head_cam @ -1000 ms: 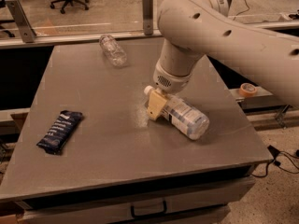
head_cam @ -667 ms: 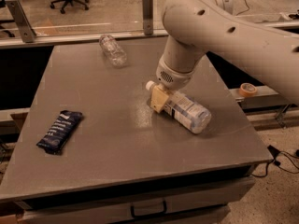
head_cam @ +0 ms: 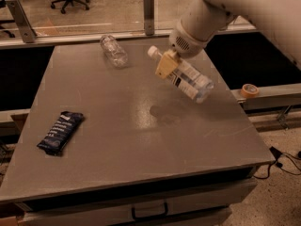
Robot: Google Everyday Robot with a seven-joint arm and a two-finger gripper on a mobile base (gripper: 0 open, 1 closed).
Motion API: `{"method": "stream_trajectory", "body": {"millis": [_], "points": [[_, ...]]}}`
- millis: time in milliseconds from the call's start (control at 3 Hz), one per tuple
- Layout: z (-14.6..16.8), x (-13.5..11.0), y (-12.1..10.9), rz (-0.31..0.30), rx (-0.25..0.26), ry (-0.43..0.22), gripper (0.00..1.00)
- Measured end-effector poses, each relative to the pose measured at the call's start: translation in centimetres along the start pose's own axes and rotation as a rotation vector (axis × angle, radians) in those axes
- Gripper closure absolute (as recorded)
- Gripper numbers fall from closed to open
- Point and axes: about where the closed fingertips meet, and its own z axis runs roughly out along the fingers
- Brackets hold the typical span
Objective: Place blue plastic bottle upright
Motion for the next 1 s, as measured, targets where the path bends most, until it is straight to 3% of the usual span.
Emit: {"method": "stream_trajectory", "body": {"millis": [333, 667, 1000], "points": [[-3.1, -3.0, -1.0, -0.066, 0.025, -0.09, 1.0], [-3.1, -3.0, -1.0, -0.066, 0.025, -0.09, 1.0], [-4.9, -4.4, -1.9, -0.131, 0.021, -0.15, 1.0]]}}
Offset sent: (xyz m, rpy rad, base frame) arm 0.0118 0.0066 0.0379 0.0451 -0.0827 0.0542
